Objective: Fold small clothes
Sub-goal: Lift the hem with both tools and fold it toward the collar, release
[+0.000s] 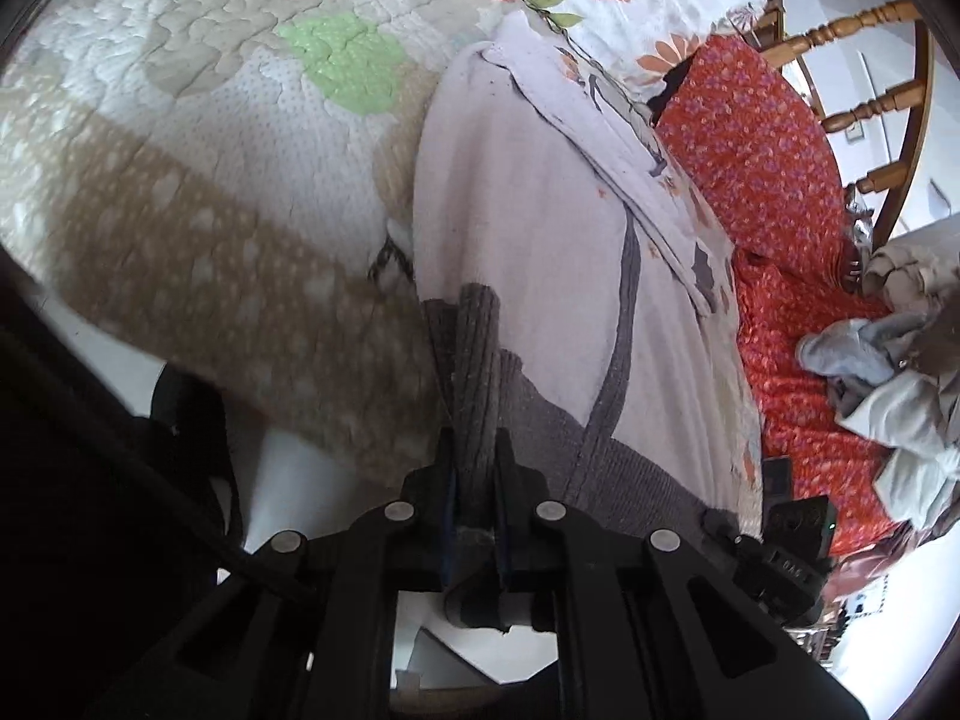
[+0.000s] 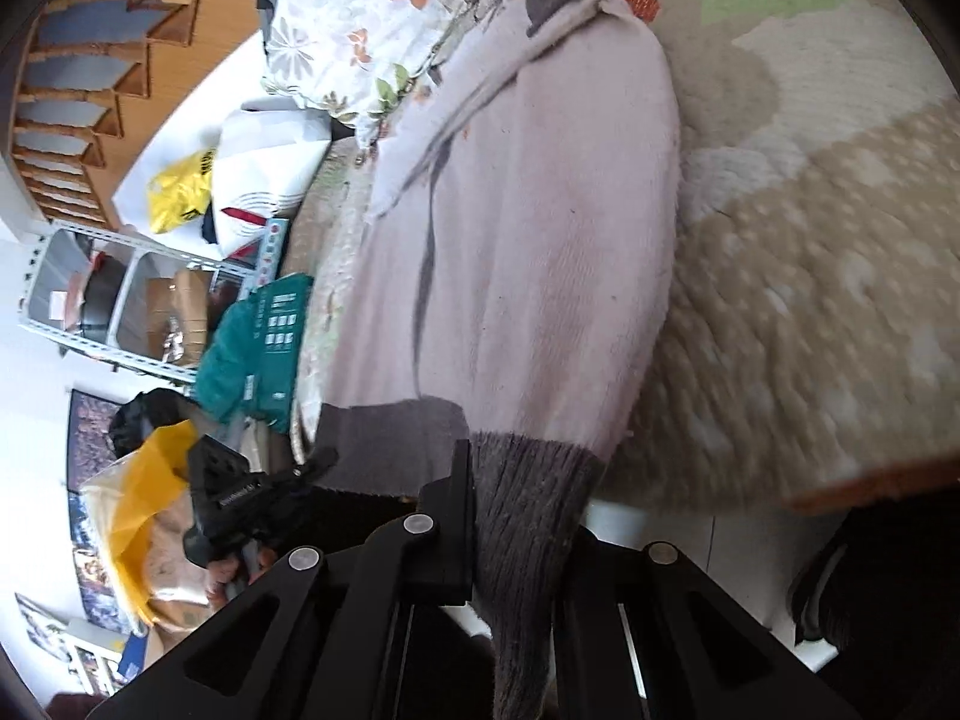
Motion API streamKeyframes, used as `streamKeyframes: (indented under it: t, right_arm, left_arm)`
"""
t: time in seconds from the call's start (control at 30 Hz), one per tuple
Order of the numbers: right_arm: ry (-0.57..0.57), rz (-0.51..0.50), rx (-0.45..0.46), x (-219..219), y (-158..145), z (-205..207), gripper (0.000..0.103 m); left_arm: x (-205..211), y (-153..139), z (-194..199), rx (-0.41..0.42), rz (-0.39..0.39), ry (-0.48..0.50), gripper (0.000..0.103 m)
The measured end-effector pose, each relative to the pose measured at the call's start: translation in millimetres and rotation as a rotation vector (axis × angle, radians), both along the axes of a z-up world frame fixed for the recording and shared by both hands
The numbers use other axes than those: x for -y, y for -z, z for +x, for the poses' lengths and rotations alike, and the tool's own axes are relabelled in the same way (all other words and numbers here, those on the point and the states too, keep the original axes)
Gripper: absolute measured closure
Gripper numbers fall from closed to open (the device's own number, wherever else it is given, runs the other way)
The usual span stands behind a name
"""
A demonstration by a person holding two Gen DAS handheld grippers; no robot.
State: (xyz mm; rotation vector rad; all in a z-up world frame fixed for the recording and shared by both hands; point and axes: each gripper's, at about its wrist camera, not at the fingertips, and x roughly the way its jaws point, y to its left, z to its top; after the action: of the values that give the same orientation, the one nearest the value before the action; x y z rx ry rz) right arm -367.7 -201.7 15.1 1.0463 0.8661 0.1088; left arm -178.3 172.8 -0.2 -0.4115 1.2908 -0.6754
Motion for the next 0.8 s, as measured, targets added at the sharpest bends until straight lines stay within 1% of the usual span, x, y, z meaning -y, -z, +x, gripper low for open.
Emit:
streamKeyframes:
  t: [0.07,0.17,0.2,0.3,0.37,0.47,0.57,0.7,0.8]
  right_arm:
    - [-0.02,-0.028,-0.012,-0.8,0.2,-4.1,0.098]
    - [-0.033,-0.053,-0.039,-1.4,1.1,3.7,0.098]
    - [-0.034,-0.062,-0.04,-3.3,-1.0,7.9,0.098]
    - [-0.061,-0.142,-0.02,-6.3,-22.1,25.8,0.098]
    - [-0.076,-0.203,0.003,-4.9,-42.0,40.8,0.098]
    - [-0.08,-0.296,0.035,5.0,-72.4,69.0,0.097]
    - [-0.065,-0.372,0.047,18.1,-93.6,99.9,0.097]
    - [-0.037,-0.415,0.038,39.1,-107.2,143.0,0.097]
    - [-0.02,-0.422,0.018,57.3,-105.7,171.7,0.097]
  left_arm:
    - [-1.6,1.0,1.1,0.004,0.008,-0.015,0.094]
    - [2.2,-2.5,13.0,0.003,0.001,-0.029,0.094]
    - [5.2,-6.6,17.1,0.013,-0.002,-0.028,0.094]
    - [16.0,-26.5,36.3,0.078,-0.001,-0.018,0.094]
    - [28.8,-40.0,55.4,0.125,-0.004,-0.015,0.094]
    - [49.5,-53.9,85.2,0.168,-0.003,-0.012,0.094]
    - [72.3,-63.9,118.6,0.199,0.003,-0.01,0.094]
    - [104.8,-69.3,162.8,0.212,0.008,-0.012,0.094]
    - [125.4,-68.0,190.7,0.221,0.03,-0.015,0.094]
